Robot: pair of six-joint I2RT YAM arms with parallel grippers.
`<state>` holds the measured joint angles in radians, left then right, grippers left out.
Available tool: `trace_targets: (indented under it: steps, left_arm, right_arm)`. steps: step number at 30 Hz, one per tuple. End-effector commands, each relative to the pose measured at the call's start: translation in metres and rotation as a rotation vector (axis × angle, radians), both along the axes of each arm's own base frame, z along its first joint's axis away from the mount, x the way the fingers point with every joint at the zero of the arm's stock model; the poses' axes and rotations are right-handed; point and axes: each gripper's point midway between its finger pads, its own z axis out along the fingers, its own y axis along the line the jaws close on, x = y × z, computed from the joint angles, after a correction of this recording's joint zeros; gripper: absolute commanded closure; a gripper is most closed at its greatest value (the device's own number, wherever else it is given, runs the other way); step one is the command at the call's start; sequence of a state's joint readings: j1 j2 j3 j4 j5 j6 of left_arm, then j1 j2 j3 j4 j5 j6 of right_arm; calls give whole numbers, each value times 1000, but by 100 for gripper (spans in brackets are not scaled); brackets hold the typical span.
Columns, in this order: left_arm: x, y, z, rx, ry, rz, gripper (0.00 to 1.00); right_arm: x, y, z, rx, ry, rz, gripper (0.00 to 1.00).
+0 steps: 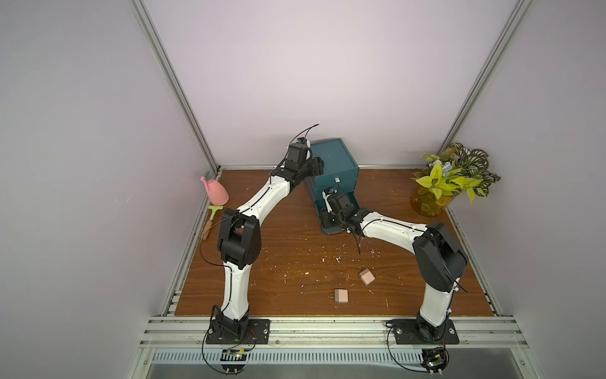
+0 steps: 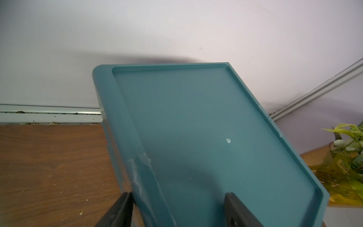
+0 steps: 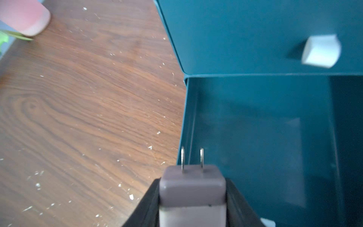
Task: Place the plugs into the drawer by color
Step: Place the plug in the drawer.
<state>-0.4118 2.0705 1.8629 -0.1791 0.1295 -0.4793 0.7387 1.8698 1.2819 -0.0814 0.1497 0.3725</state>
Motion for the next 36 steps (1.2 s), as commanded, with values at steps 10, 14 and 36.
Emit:
trace_targets:
  steps: [10, 14, 36]
  left_arm:
    - [-8, 5, -25, 35, 72, -10, 32]
    - [-8, 5, -23, 36, 69, -8, 32]
    - [-12, 6, -11, 30, 50, -7, 32]
  right_arm:
    - [7, 5, 2, 58, 43, -13, 64]
    - [6, 10, -1, 84, 74, 17, 60]
    - [-45, -52, 45, 20, 50, 41, 42]
